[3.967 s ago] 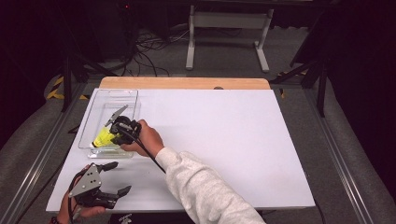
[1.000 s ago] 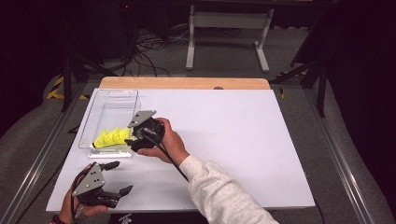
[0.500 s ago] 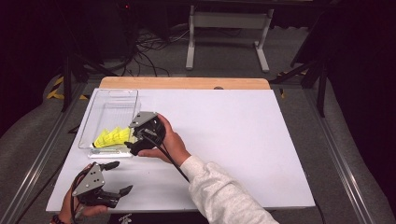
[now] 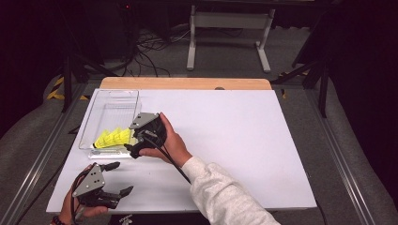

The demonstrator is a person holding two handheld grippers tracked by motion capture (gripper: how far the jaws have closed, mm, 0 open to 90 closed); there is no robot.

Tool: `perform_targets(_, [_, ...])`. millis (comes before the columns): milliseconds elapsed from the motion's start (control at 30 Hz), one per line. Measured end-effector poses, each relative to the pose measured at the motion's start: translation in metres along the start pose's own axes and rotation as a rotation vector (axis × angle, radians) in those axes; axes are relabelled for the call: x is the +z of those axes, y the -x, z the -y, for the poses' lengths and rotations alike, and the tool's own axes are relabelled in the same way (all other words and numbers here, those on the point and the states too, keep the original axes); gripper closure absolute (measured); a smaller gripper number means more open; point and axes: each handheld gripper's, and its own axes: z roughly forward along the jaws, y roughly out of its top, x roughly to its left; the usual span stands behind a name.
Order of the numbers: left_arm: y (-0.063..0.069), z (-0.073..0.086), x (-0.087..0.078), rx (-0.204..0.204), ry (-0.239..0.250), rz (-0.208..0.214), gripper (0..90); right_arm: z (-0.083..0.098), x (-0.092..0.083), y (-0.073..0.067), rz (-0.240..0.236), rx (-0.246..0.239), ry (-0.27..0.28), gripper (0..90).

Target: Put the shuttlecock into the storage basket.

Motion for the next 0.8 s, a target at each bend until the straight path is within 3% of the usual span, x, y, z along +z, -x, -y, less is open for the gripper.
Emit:
perform_targets(500, [0.000, 0.000, 0.000, 0.001, -0.001, -0.001, 10.2, 0.000, -0.007, -0.005, 0.059, -0.066, -0.011, 5.1])
perform_targets(800, [0.000, 0.000, 0.001, 0.002, -0.004, -0.003, 10.2, 0.005, -0.014, -0.004, 0.077, -0.073, -0.006, 6.0])
